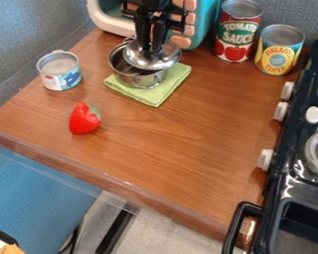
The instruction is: Pick up the lid of the pot and place it over the pot
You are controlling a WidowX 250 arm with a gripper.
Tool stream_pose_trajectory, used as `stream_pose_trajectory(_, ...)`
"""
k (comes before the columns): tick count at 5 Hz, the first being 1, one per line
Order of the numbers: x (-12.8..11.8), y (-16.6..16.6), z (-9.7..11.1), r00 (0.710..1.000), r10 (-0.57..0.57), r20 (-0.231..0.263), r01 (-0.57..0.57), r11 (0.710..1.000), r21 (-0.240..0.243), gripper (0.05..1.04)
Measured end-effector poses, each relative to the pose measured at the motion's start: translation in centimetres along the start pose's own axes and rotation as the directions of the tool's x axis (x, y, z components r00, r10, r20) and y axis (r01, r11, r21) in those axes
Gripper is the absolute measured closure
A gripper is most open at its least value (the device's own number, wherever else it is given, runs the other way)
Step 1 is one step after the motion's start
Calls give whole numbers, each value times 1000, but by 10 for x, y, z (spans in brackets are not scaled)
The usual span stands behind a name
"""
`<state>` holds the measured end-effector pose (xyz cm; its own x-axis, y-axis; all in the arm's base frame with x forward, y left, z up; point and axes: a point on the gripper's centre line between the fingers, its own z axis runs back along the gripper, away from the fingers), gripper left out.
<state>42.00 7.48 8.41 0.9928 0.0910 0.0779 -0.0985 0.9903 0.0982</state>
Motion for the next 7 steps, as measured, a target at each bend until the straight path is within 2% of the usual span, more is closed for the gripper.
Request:
stream_pose_trajectory(3,-21,15,-5,1000,1,-8,-1,1000,8,799)
stream_pose_trajectory(4,-22,16,-6,1000,-4,-12,4,1000,11,757)
stream_pose_trajectory(6,-23,20,1,999,29,-35,-29,1000,6,173)
stream_pose_trajectory(7,-17,21,20,997,64,-37,-63,998,3,76)
